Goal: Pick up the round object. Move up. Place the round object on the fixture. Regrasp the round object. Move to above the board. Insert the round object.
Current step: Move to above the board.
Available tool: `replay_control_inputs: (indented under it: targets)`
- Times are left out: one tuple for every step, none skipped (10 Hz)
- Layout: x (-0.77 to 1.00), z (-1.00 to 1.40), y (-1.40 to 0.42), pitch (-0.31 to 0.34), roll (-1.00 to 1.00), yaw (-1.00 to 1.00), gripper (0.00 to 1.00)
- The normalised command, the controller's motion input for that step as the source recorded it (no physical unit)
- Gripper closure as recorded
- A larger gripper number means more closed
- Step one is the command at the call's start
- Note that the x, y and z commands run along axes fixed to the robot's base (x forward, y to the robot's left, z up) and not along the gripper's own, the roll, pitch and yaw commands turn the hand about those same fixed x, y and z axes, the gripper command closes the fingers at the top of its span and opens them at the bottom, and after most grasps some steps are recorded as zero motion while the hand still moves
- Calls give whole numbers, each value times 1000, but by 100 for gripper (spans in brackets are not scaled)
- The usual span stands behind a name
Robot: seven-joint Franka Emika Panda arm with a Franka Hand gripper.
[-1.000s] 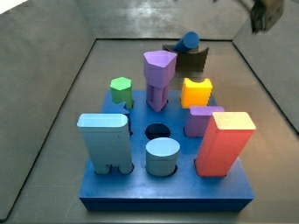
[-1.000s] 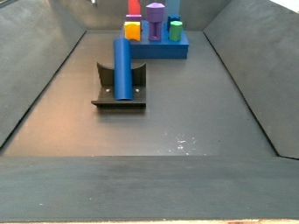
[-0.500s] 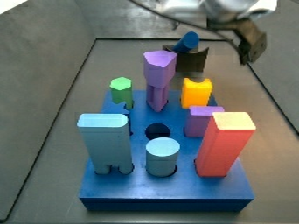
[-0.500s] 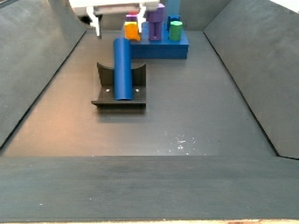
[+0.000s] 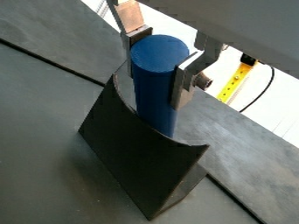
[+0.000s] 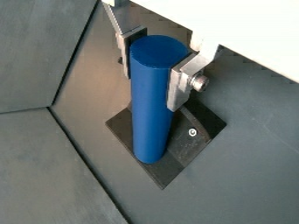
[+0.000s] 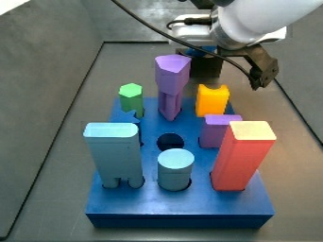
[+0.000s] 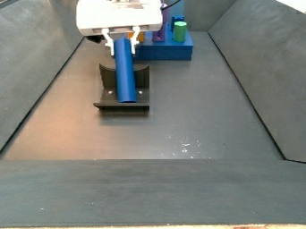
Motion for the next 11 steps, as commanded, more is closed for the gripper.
replay_control_inputs:
  targets:
    - [200, 1000, -52, -64, 113, 144, 100]
    - [199, 1000, -53, -61, 110, 134, 100]
    - [192, 1000, -52, -51, 97, 87, 100]
    - [190, 1000, -51, -42, 74, 48, 100]
    - [185, 1000, -51, -21, 53, 1, 100]
    - [181, 1000, -51, 2, 45, -21, 100]
    - [180, 1000, -51, 40, 36, -34, 100]
    - [177, 1000, -52, 75, 36, -31, 100]
    - [175, 1000, -53, 98, 35, -26, 100]
    - [172, 1000, -55, 143, 27, 2, 100]
    - [172, 1000, -54, 156, 21, 13, 100]
